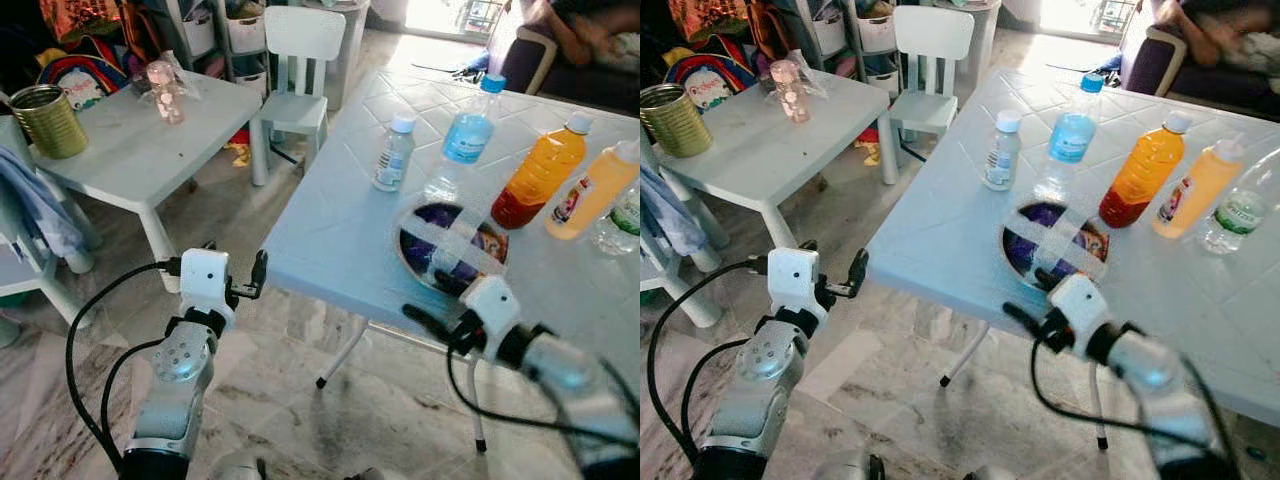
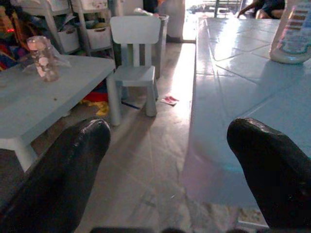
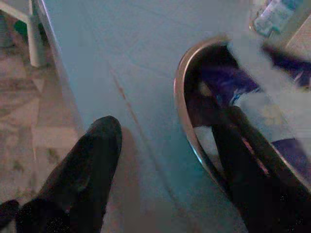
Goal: Restocking fridge
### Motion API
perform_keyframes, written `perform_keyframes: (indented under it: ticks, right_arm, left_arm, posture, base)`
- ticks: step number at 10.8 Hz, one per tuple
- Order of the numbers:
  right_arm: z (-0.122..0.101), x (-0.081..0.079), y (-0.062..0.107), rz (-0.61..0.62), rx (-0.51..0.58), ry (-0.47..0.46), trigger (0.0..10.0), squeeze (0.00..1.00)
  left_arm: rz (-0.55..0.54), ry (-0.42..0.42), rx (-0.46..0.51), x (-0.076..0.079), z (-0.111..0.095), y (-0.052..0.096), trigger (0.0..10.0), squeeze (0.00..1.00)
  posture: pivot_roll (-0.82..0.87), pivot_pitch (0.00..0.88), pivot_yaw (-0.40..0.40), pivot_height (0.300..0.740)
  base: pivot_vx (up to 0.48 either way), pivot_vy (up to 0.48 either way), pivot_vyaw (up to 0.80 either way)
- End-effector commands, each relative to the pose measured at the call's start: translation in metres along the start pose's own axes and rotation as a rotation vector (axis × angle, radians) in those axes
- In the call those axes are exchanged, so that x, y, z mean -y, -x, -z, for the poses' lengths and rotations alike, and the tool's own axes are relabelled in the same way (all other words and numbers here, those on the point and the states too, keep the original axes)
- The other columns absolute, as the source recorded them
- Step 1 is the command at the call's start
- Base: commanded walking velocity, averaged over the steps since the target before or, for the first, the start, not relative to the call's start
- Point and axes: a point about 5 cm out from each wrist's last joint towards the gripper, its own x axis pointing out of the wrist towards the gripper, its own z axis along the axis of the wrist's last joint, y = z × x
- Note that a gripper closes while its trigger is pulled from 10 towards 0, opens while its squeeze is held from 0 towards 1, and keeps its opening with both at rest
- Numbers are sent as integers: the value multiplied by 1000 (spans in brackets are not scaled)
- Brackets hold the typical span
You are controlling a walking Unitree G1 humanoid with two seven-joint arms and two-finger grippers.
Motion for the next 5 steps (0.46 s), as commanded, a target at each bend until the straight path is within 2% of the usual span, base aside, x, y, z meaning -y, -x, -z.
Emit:
perform_keyframes:
  ticks: [1, 3, 4, 5]
  right_arm:
    - [8, 1, 2, -18, -43, -5, 0, 0]
    - [5, 20, 3, 0, -72, 49, 0, 0]
    - [5, 26, 4, -1, -92, 69, 3529, 0]
    - [6, 33, 5, 3, -115, 73, 9765, 0]
  left_arm:
    - [14, -16, 3, 1, -3, -1, 10000, 0]
    - [14, -17, -6, 1, -2, 2, 10000, 0]
    - [15, -19, -16, 1, -1, 2, 10000, 0]
    - [24, -22, -29, 1, 1, 2, 10000, 0]
  posture:
    - [95, 58, -24, 740]
    - [97, 60, -25, 740]
    - [105, 64, -24, 740]
    - [105, 64, -21, 740]
  base:
    - [0, 0, 0]
    - [0, 0, 0]
    - [0, 0, 0]
    - [0, 0, 0]
